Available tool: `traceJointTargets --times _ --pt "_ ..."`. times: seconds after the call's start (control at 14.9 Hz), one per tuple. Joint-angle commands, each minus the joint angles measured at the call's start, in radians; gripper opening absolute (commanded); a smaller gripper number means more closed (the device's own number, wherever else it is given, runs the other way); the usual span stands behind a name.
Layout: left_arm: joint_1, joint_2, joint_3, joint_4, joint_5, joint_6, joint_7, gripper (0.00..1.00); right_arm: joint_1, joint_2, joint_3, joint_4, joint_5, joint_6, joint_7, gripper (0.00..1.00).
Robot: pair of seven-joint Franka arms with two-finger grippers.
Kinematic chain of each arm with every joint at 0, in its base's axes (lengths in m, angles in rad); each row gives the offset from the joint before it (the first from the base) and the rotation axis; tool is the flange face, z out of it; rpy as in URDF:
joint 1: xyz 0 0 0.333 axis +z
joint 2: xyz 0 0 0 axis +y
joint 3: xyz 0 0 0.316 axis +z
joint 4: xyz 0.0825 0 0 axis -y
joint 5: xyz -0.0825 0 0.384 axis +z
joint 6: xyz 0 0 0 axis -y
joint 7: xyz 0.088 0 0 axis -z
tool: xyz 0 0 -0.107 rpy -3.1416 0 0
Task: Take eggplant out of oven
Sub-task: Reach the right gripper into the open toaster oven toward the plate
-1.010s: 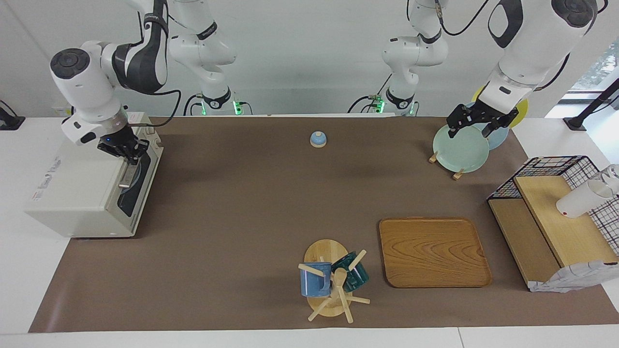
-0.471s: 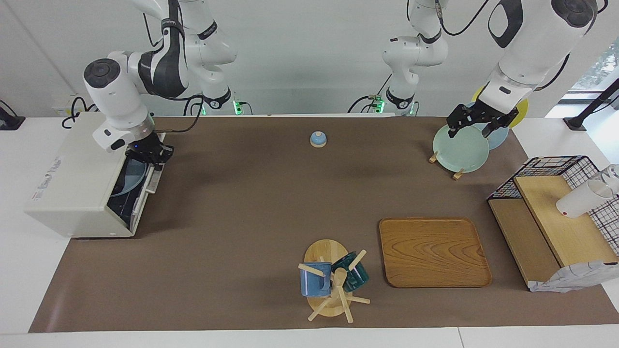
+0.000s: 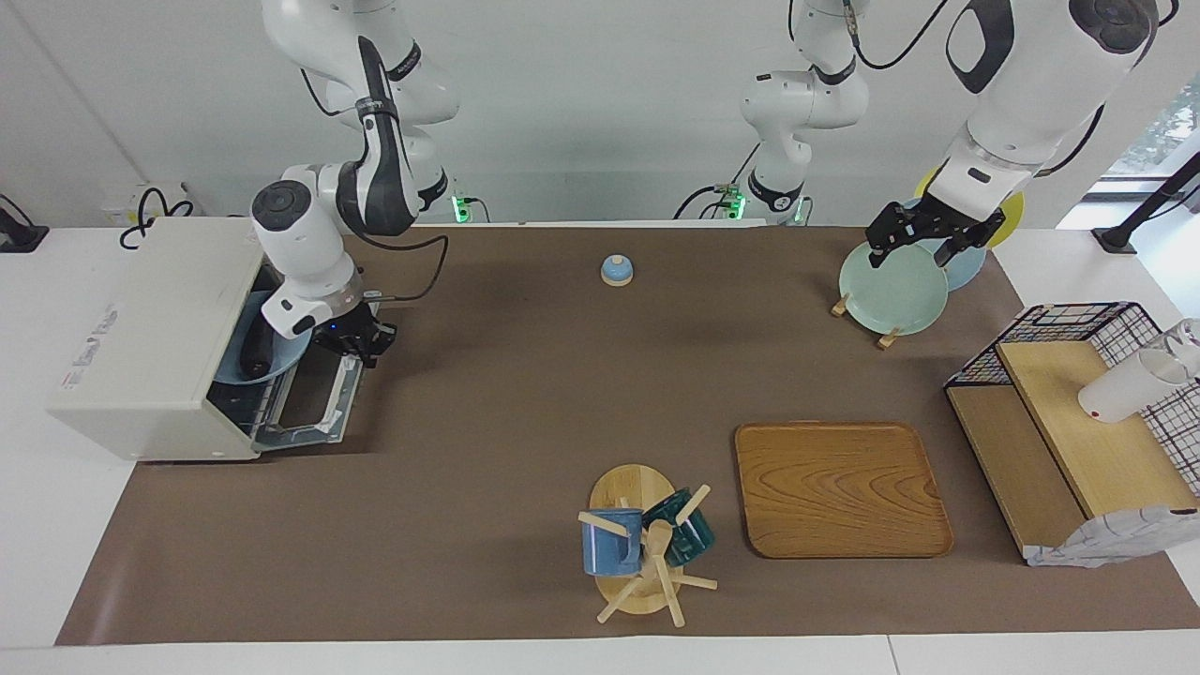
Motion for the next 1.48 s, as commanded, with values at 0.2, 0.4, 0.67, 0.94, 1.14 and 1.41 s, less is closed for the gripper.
traceJointTargets --times 0.2,0.4,0.67,0.94,1.14,1.41 --pt "0.003 -0.021 0.0 -0.022 -0.006 0.012 -0.002 1.0 0.019 0.082 -0.032 0.015 0.003 0.074 0.063 0.0" --pt "0.001 -0.021 0.0 -0.022 -0.006 0.014 -0.003 1.0 0.094 0.086 -0.032 0.063 0.04 0.032 0.103 0.0" --pt "0.001 -0.021 0.0 -0.022 -0.006 0.014 -0.003 1.0 0.096 0.06 -0.032 0.227 0.039 -0.236 0.114 0.13" --pt "0.001 -0.021 0.0 -0.022 -0.006 0.012 -0.003 1.0 0.032 0.011 -0.041 0.254 -0.001 -0.367 0.111 0.49" --pt "0.003 -0.021 0.0 -0.022 -0.006 0.009 -0.003 1.0 -0.024 -0.006 -0.039 0.228 -0.021 -0.377 0.103 0.49" --pt "-0.005 -0.021 0.0 -0.022 -0.006 0.009 -0.005 1.0 -0.071 -0.024 -0.038 0.171 -0.021 -0.358 0.053 0.47"
